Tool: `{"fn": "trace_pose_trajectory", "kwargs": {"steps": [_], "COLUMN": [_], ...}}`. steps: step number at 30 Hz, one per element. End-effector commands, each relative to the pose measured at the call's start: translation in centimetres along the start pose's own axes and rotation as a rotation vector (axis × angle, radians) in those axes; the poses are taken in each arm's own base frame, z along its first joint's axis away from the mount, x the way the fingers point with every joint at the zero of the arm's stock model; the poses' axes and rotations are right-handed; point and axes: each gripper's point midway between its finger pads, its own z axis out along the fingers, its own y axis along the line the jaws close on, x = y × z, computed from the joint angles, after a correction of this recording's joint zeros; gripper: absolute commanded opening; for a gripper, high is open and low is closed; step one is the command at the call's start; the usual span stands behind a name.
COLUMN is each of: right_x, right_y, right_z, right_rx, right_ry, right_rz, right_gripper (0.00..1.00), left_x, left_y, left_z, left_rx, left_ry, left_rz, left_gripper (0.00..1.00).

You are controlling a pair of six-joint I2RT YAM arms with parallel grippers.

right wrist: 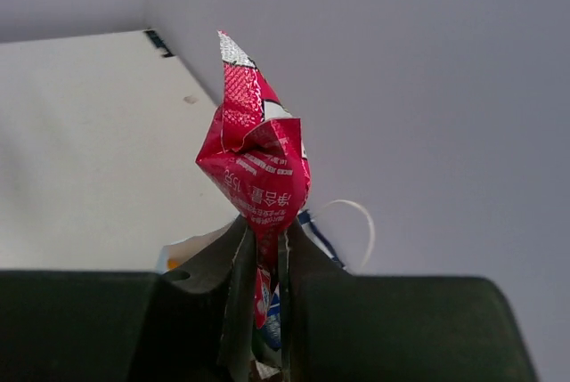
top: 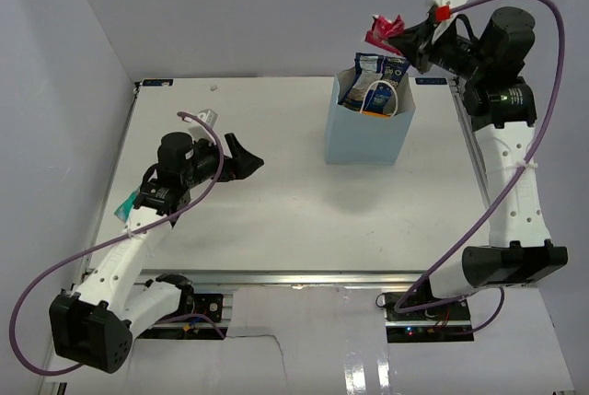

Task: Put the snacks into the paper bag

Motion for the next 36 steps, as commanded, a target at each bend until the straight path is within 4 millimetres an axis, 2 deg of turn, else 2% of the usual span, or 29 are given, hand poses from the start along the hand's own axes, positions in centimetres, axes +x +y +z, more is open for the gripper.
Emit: {"fn": "trace_pose_trajectory", "kwargs": {"steps": [1,4,7,9,10,13,14,15,16,18,20,25,26,28,32,33,35,36], "right_x": [1.9,6.5,11.0,13.5,15.0,17.5,17.9,18.3,18.6,18.1,16.5,14.1,14.2,14.7,15.9,17.1,17.6,18.6], "right_y": [-4.8,-6.5,-6.5,-6.1,-5.5,-3.1,-2.8,-2.5,-2.4,-2.6,-3.4,-6.0,-7.5,-8.6,-9.4,-9.6,-9.8,-9.7], "right_z": [1.2,1.8,2.1,2.1,2.0,1.8,1.6,1.5,1.2,0.9,0.8,1.3,0.5,0.5,1.2,1.6,2.0,2.4], "right_rx": [0.176,0.227,0.213,0.189,0.170,0.057,0.043,0.030,0.023,0.036,0.052,0.112,0.155,0.179,0.169,0.160,0.139,0.121], "right_ry": [0.024,0.116,0.200,0.248,0.277,0.342,0.354,0.369,0.388,0.385,0.354,0.303,0.301,0.306,0.315,0.329,0.331,0.341], "right_rz": [0.144,0.149,0.156,0.157,0.172,0.170,0.173,0.172,0.160,0.151,0.140,0.166,0.173,0.172,0.149,0.147,0.132,0.138], "right_gripper": [0.08,0.08,0.08,0.08,0.08,0.12,0.15,0.28,0.38,0.62,0.65,0.67,0.67,0.68,0.73,0.75,0.76,0.77], "left_x": [0.8,1.2,1.4,1.8,2.2,2.5,2.9,2.9,3.0,3.2,3.3,3.5,3.4,3.5,3.7,3.7,3.9,3.9], "left_y": [2.3,3.3,4.3,4.6,4.9,4.8,5.1,5.1,5.1,5.2,5.2,5.2,5.2,5.2,5.1,5.2,5.2,5.3], "left_z": [-1.6,-2.6,-3.8,-4.3,-4.4,-5.1,-5.1,-5.3,-5.4,-5.5,-5.5,-5.6,-5.6,-5.7,-5.8,-5.8,-5.7,-5.7], "left_rx": [-0.134,-0.201,-0.268,-0.288,-0.298,-0.303,-0.310,-0.309,-0.311,-0.314,-0.315,-0.314,-0.315,-0.314,-0.314,-0.314,-0.315,-0.317], "left_ry": [-0.014,-0.029,-0.054,-0.055,-0.054,-0.065,-0.060,-0.065,-0.067,-0.071,-0.073,-0.078,-0.081,-0.080,-0.084,-0.083,-0.079,-0.079], "left_rz": [-0.002,-0.010,-0.014,-0.019,-0.024,-0.032,-0.038,-0.042,-0.047,-0.059,-0.066,-0.089,-0.090,-0.094,-0.103,-0.106,-0.112,-0.115], "left_gripper": [0.96,0.98,0.98,0.98,0.98,0.98,0.98,0.98,0.98,0.98,0.98,0.98,0.98,0.98,0.98,0.98,0.98,0.98]}}
